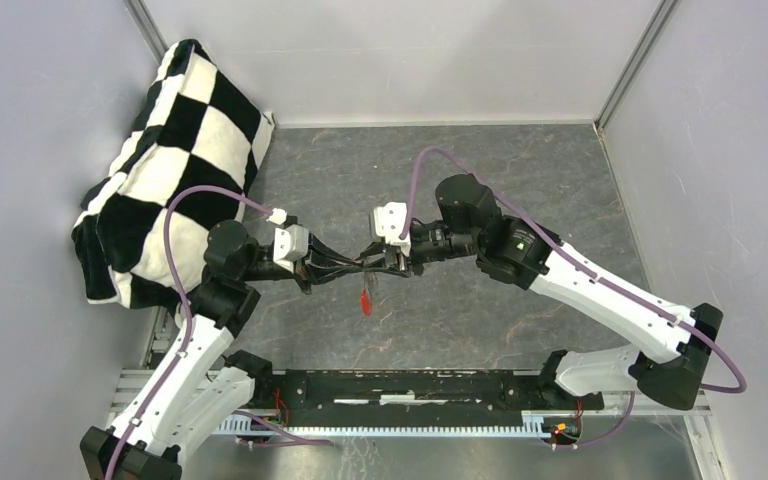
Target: Put the keys on the keyring
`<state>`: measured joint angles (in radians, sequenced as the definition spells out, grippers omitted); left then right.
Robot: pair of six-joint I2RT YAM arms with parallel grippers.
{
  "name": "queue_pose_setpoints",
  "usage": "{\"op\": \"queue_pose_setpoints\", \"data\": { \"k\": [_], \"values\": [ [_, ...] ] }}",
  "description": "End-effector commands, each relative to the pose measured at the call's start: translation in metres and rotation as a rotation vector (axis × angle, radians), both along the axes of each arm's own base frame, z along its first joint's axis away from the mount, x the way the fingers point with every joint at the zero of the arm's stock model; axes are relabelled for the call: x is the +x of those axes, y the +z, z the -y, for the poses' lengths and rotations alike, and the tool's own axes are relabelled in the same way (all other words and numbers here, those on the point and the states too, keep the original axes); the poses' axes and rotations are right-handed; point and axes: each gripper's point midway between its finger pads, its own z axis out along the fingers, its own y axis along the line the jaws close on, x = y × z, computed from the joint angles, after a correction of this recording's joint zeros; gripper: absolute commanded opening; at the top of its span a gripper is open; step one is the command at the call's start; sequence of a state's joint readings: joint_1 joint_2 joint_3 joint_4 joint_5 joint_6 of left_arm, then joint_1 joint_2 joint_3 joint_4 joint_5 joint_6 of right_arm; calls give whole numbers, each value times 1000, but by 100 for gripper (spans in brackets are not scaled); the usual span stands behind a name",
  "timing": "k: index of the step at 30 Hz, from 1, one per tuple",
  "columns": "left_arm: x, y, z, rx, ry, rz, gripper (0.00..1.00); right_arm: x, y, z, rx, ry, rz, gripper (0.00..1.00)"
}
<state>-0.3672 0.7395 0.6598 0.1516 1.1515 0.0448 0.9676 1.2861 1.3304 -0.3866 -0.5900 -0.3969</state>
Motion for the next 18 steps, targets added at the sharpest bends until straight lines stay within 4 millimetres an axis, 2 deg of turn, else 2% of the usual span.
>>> {"op": "queue_pose_setpoints", "data": {
  "k": [1,6,12,18],
  "values": [
    [0,18,0,-30,8,43,2,-3,10,7,18,2,26,32],
    [0,19,0,-31,9,46,2,-5,12,4,26,20,22,26],
    [0,20,0,-32,10,48,2,-3,10,1,19,24,17,25],
    [1,20,0,-32,8,50,2,-2,11,-2,22,27,13,14]
  ]
}}
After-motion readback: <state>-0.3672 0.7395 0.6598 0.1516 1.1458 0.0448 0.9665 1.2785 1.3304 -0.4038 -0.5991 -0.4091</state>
